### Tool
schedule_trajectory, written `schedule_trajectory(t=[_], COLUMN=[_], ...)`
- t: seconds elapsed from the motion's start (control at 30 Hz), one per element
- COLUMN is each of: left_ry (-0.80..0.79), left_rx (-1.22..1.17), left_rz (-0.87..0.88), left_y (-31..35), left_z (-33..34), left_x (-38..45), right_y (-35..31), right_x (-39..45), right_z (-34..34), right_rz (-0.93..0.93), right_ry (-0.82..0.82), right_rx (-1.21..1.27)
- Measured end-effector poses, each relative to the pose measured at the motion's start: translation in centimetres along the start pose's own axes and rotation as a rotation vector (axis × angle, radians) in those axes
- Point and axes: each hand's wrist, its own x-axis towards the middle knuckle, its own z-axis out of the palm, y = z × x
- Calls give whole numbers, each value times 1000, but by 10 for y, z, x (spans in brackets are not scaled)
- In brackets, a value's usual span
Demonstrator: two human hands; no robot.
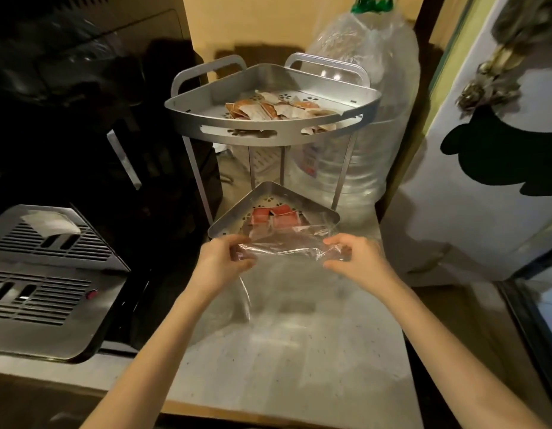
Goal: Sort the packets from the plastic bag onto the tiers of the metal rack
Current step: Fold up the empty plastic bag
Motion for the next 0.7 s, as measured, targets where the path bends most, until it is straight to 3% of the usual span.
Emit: schedule_trajectory(t=[0.13, 0.23, 0.33, 0.47, 0.57, 0.7], left_ry=[51, -41, -207, -318, -306, -177], left_rx=[115, 138, -76, -349, -506, -629], left_rz=[55, -11, -37, -115, -141, -254], left_y=[2, -5, -6, -7, -9, -20], left_z=[-2, -8, -20, -32, -37, -35], left_x=[2, 4, 1, -15, -35, -64], right_y=[-7, -14, -21, -24, -27, -33], right_x=[3, 4, 6, 11, 11, 9], right_z=[-3, -17, -28, -26, -20, 3], right_rz=[-132, -126, -90, -102, -77, -92], right_ry=[96, -27, -182, -216, -300, -375], right_rx=[-12, 179, 397, 446, 481, 443])
